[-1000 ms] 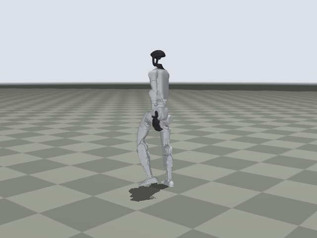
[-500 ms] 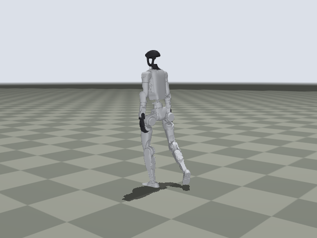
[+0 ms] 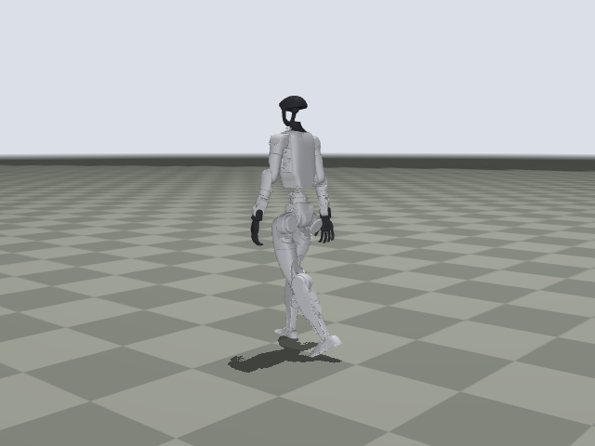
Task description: Walk run
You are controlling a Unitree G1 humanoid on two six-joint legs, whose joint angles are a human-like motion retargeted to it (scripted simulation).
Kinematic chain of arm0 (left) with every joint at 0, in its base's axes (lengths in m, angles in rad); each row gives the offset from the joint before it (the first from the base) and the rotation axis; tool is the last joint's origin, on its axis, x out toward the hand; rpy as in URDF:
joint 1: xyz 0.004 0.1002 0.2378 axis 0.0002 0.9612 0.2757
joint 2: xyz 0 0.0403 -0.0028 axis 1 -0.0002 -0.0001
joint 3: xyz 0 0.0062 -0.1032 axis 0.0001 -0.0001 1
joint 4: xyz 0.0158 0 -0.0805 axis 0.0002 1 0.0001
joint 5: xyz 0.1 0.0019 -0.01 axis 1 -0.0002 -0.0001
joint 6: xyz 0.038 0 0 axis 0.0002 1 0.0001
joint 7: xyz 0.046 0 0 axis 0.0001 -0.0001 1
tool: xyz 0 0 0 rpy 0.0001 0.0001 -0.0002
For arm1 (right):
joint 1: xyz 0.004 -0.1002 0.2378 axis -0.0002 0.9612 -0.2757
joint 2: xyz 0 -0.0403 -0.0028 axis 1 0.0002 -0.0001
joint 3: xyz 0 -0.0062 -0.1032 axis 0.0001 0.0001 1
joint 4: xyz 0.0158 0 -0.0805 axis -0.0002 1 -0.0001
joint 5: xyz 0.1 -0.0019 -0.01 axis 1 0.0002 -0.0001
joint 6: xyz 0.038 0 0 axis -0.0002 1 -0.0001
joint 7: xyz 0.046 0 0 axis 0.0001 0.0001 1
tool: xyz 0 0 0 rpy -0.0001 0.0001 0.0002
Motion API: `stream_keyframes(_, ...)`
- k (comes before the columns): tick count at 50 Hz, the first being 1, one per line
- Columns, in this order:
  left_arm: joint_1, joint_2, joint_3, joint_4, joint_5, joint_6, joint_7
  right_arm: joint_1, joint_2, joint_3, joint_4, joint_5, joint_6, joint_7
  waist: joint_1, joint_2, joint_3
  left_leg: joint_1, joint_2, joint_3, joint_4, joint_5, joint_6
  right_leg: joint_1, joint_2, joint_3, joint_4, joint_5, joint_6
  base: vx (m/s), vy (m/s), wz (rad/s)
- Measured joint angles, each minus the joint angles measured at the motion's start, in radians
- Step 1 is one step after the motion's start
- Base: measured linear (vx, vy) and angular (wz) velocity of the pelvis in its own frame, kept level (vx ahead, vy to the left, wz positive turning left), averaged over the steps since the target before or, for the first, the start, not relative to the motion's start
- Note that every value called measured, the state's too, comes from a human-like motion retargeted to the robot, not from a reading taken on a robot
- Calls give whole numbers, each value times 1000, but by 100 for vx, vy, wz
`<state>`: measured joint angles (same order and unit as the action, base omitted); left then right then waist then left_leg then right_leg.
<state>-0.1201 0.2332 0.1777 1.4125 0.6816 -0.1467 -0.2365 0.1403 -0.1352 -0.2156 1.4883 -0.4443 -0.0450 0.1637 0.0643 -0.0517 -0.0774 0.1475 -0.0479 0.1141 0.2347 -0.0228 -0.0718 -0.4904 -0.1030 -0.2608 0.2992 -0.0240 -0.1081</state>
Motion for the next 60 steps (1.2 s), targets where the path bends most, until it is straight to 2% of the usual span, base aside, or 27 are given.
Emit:
stream_keyframes(2, 58, -25, 18, 36, 27, 9, 40, -8, -1, 12, 4, 7, 5, -10, 26, -35, 2, -27, -1, 78, 143, 180, 11, 92, -40, -1, -27, -36, 8, 82, -5, 11)
stream_keyframes(3, 79, -29, 23, 59, 30, 16, 50, -15, -4, 26, 4, 17, 4, -13, 44, -50, 3, -53, -11, 99, 219, 246, 9, 137, -60, -32, -49, -46, 12, 73, -7, -13)
stream_keyframes(4, 93, -30, 25, 78, 32, 24, 53, -23, -8, 38, 1, 23, 4, -12, 54, -64, 6, -76, -11, 116, 288, 266, 6, 171, -76, -51, -65, -55, 18, 78, -11, -4)
stream_keyframes(5, 103, -30, 26, 94, 34, 32, 52, -32, -12, 49, -2, 28, 4, -10, 60, -77, 10, -99, -7, 131, 353, 264, 1, 200, -92, -64, -77, -63, 25, 75, -12, 15)
stream_keyframes(8, 139, -28, 54, 128, 73, 59, 42, -93, -20, 66, -29, -7, 7, -20, 103, -108, 35, -230, 57, 207, 536, 101, 37, 287, -103, -59, -117, -90, 44, 65, -10, 7)
stream_keyframes(13, 196, -18, 77, 151, 68, 71, 73, -185, -29, 118, -77, -29, -5, -68, 160, -96, 55, -418, 91, 219, 457, -18, 23, 394, -56, -106, -175, -117, 55, 56, -9, -8)
stream_keyframes(20, 230, -33, 111, 188, 56, 106, 65, -294, -30, 148, -146, -71, -33, -49, 234, -41, 89, -593, 62, 125, 82, -24, 23, 552, 46, -131, -231, -169, 90, 56, -3, -32)
stream_keyframes(24, 230, -40, 113, 181, 82, 111, 42, -309, -17, 159, -173, -64, -48, -78, 275, -55, 96, -658, 39, 110, -55, -32, 37, 618, 42, -118, -243, -193, 136, 63, 5, -52)
stream_keyframes(27, 217, -38, 112, 171, 86, 115, 44, -304, -9, 164, -175, -58, -58, -71, 298, -60, 88, -687, 32, 82, -43, -2, 58, 651, 36, -89, -229, -194, 190, 73, 13, -51)
stream_keyframes(30, 212, -39, 111, 165, 77, 116, 46, -274, -12, 169, -159, -67, -64, -41, 320, -56, 69, -674, 42, 92, 17, 66, 92, 677, 34, -48, -199, -165, 247, 82, 22, -67)
stream_keyframes(32, 212, -39, 118, 162, 71, 119, 42, -239, -11, 163, -131, -96, -66, -21, 348, -53, 60, -650, 63, 92, 48, 99, 105, 697, 16, -10, -150, -101, 299, 88, 24, -110)
stream_keyframes(35, 207, -37, 123, 156, 52, 124, 42, -189, 0, 156, -93, -120, -58, -24, 326, -47, 36, -612, 81, 69, 103, 27, 131, 677, -5, 0, -34, 70, 334, 80, 22, -50)
stream_keyframes(37, 191, -29, 101, 140, 30, 118, 34, -147, 1, 149, -67, -100, -46, -39, 300, -4, 14, -545, 111, 58, 84, -17, 145, 609, 19, 23, 155, 234, 340, 74, 21, -32)
stream_keyframes(39, 168, -18, 77, 117, 16, 107, 22, -121, -5, 147, -60, -76, -39, -43, 285, 24, 7, -503, 142, 59, 75, -46, 143, 533, 20, 3, 329, 278, 321, 67, 19, -46)
stream_keyframes(42, 107, 6, 44, 80, 3, 87, 26, -92, -14, 130, -60, -74, -35, -40, 254, 39, 11, -444, 151, 74, 52, -86, 146, 375, -19, -8, 538, 178, 284, 58, 14, -30)
stream_keyframes(45, 33, 29, 7, 59, -7, 66, 47, -65, -15, 106, -49, -81, -30, -54, 199, 24, 24, -382, 108, 67, -12, -90, 156, 224, -16, 25, 571, 108, 304, 47, 8, 41)
stream_keyframes(48, -38, 42, -22, 38, -19, 48, 31, -32, -23, 91, -39, -76, -24, -54, 161, 3, 28, -328, 67, 66, -58, -106, 162, 126, -35, 6, 450, 39, 258, 50, 7, 49)
stream_keyframes(50, -78, 47, -32, 21, -28, 36, 11, -12, -25, 83, -34, -83, -22, -48, 136, -10, 34, -287, 42, 67, -84, -121, 163, 85, -49, -19, 308, 7, 203, 51, 3, 45)
stream_keyframes(52, -110, 53, -38, 6, -40, 26, -5, -3, -24, 75, -29, -89, -19, -46, 119, -26, 44, -253, 15, 59, -100, -136, 164, 63, -49, -22, 169, 4, 169, 58, -1, 39)
stream_keyframes(56, -163, 62, -51, -25, -59, 0, -16, 10, -13, 56, -18, -82, -13, -46, 87, -40, 50, -177, -6, 43, -121, -181, 149, 7, -1, 23, -100, -45, 90, 54, -4, 34)
stream_keyframes(60, -173, 50, -51, -41, -61, -13, -16, 7, -3, 35, -11, -62, -8, -36, 87, -36, 45, -117, -12, 22, -114, -227, 132, -22, 29, 14, -150, -16, 47, 68, -6, 9)
